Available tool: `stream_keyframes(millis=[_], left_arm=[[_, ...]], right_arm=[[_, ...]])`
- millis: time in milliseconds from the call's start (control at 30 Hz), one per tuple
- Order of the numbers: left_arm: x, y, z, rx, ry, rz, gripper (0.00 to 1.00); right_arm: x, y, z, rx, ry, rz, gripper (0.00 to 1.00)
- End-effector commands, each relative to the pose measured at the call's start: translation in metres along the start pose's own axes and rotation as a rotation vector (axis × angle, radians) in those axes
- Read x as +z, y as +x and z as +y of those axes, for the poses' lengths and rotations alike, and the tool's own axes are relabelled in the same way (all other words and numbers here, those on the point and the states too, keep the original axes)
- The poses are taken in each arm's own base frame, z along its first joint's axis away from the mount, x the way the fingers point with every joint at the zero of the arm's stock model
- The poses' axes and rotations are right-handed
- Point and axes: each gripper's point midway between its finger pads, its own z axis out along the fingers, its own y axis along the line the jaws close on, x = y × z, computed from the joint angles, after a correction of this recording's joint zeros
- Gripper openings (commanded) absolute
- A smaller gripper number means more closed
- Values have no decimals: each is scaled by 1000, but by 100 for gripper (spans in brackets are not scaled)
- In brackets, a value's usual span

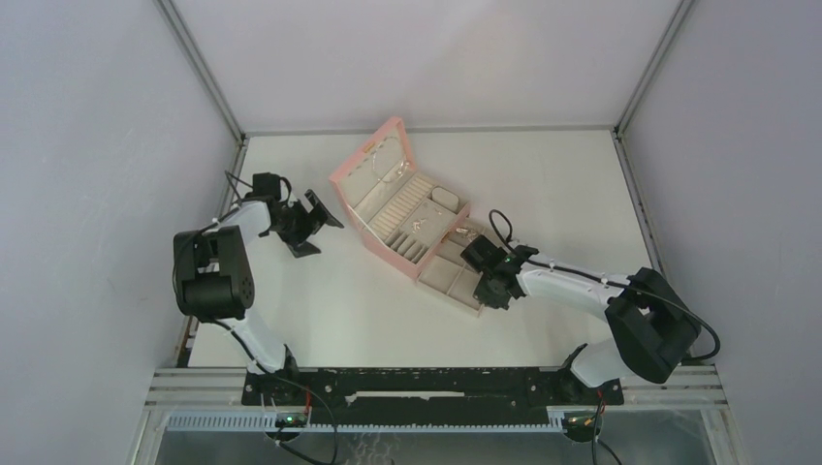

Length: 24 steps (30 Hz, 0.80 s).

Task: Organize the mixed jewelry
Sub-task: Insert the compartment layer into the jewelry box.

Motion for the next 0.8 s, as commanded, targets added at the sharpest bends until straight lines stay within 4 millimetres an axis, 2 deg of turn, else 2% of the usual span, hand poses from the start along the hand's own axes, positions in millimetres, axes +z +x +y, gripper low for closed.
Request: stream_keyframes(millis=[0, 133, 500, 767], left_arm=[[-14, -1, -6, 38, 24, -31, 100], [-16, -2, -6, 44, 23, -37, 100], [-11, -2, -5, 43, 27, -20, 100], [-15, -5, -8, 45, 52, -15, 100]], right_arm=[[-20, -25, 23, 105, -61, -105, 0], [-20, -28, 20, 120, -48, -121, 0], [-19, -43, 35, 113, -82, -147, 0], [-15, -39, 48, 106, -91, -128, 0]])
